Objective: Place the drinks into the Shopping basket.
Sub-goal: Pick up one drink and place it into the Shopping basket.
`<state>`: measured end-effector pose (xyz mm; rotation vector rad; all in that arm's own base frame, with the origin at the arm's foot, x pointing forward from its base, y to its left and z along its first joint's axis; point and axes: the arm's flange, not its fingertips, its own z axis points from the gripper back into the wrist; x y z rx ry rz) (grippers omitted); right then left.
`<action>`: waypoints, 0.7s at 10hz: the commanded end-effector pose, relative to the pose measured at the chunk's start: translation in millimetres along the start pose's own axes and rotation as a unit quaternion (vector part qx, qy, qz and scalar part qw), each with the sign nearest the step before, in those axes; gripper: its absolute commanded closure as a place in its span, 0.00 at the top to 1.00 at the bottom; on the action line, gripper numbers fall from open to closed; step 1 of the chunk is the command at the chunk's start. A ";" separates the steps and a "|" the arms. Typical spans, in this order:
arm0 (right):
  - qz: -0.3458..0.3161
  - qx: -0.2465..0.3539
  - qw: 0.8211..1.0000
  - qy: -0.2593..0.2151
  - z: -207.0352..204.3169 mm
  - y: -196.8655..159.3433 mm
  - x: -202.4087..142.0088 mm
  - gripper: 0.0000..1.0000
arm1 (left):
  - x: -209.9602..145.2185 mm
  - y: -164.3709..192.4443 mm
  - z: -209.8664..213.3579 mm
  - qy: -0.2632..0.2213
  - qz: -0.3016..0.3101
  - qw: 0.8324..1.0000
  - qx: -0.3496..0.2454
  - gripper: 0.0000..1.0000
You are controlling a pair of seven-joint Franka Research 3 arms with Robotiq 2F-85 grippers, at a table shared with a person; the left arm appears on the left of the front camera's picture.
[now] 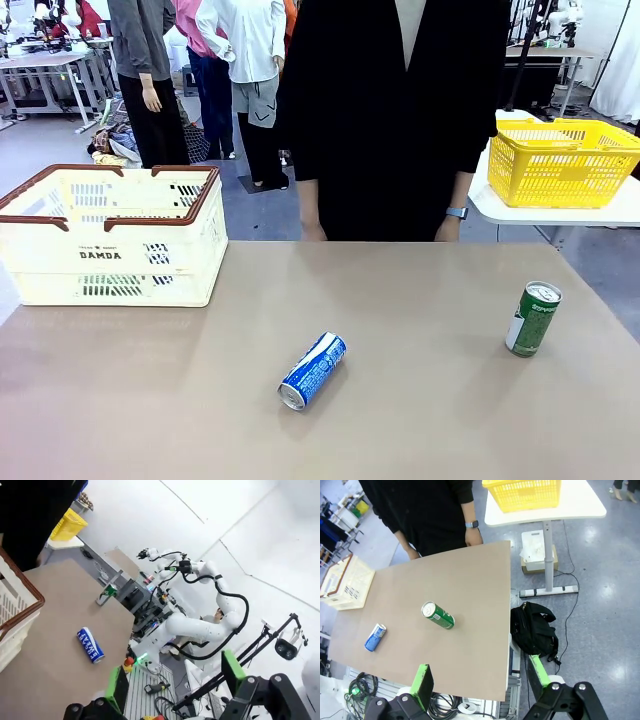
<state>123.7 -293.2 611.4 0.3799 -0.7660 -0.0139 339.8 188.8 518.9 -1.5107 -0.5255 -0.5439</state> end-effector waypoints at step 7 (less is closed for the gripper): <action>-0.009 -0.011 1.000 0.003 7.5 -0.9 -3.5 1.00 | 9.0 1.5 -6.5 0.005 0.029 0.999 0.036 1.00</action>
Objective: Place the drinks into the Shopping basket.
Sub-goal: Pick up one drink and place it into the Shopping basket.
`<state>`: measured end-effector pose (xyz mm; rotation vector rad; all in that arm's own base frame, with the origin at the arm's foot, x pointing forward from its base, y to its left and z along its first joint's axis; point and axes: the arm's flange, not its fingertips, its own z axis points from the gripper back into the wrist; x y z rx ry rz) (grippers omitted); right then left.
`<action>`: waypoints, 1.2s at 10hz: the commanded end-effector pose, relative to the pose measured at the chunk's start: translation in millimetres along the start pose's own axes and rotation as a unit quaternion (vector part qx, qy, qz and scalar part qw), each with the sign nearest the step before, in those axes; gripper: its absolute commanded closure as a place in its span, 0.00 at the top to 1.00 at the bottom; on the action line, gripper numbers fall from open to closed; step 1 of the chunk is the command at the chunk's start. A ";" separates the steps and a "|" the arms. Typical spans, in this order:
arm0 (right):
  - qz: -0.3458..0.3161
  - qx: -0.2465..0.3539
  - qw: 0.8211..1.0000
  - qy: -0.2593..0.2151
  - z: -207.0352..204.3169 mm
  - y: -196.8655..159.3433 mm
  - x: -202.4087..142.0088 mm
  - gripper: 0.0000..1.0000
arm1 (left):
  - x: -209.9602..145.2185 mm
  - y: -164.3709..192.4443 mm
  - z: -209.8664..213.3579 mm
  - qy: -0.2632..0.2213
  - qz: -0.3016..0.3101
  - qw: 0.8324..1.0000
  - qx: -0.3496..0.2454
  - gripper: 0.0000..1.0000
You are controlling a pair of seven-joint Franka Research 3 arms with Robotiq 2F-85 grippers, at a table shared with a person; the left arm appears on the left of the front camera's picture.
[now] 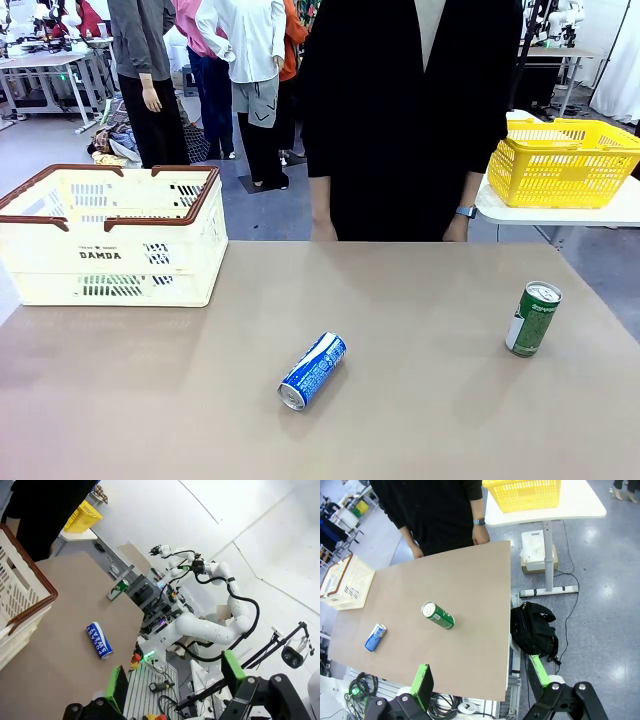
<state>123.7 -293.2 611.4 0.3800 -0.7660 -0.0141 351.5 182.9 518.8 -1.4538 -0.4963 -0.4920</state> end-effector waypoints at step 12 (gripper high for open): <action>-0.009 -0.011 1.000 0.003 7.5 -0.9 -3.5 1.00 | -0.3 -6.1 -0.3 0.001 0.006 1.000 0.003 1.00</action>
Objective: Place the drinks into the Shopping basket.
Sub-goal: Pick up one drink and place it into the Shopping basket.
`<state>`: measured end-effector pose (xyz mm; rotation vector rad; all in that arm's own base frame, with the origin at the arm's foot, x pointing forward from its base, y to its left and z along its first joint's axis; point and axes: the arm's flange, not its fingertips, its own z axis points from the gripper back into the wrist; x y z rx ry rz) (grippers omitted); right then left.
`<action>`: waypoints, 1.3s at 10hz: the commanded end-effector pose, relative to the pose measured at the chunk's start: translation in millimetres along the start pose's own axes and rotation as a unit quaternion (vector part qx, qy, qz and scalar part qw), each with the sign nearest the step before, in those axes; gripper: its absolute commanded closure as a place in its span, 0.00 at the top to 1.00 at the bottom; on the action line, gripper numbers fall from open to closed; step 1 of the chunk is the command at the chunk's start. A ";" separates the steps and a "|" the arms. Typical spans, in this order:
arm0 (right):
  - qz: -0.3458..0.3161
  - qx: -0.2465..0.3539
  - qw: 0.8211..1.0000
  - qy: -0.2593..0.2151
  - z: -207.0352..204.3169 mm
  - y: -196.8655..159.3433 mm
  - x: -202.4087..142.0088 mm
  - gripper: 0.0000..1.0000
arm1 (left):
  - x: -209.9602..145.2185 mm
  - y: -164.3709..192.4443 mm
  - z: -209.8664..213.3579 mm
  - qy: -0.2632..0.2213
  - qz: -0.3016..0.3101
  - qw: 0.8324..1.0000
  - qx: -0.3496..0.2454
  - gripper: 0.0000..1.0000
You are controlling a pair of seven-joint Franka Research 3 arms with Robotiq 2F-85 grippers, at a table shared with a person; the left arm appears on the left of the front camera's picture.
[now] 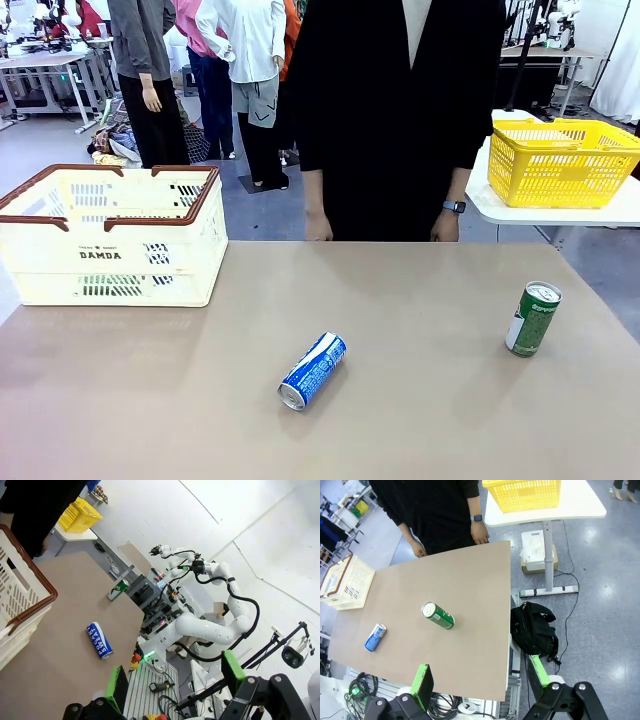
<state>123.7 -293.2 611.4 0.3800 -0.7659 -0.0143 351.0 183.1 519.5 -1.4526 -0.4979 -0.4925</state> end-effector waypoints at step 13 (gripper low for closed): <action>-0.009 -0.011 1.000 0.003 7.5 -0.9 -3.5 1.00 | -0.4 -5.2 -0.6 0.002 0.006 1.000 0.002 1.00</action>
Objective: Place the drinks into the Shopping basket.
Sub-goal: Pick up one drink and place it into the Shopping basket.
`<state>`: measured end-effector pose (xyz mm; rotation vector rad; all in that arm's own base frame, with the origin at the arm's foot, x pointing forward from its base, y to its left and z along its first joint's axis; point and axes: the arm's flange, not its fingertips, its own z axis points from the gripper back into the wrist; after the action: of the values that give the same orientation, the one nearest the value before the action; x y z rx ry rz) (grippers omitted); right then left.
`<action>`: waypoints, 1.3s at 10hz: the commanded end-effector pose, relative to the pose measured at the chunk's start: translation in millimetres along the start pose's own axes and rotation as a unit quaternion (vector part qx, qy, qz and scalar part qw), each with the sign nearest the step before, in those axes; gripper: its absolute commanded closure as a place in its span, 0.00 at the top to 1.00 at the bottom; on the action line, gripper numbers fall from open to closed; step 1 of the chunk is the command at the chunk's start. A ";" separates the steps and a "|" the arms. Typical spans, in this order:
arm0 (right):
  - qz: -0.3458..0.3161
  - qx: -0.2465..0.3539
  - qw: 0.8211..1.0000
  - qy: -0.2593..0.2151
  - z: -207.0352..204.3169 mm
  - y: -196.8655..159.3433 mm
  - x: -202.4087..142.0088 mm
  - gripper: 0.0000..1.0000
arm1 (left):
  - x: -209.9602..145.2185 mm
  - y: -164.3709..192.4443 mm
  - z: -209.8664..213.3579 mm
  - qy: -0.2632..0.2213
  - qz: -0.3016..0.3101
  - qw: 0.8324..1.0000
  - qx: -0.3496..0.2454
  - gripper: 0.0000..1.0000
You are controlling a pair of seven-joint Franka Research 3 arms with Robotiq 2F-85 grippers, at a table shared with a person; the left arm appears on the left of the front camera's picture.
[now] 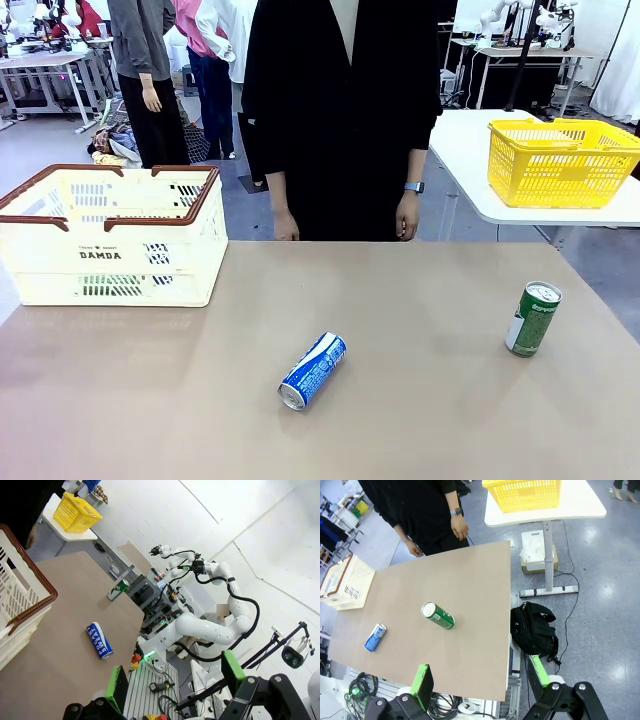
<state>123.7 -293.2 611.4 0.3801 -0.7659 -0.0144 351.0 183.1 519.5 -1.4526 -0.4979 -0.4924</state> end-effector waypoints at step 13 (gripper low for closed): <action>0.000 0.000 1.000 0.000 0.0 0.0 0.0 1.00 | -0.4 -5.2 -0.6 0.002 0.006 1.000 0.002 1.00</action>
<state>125.2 -292.5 611.2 0.3823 -0.7646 -0.0100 351.0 183.2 519.5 -1.4525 -0.4979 -0.4924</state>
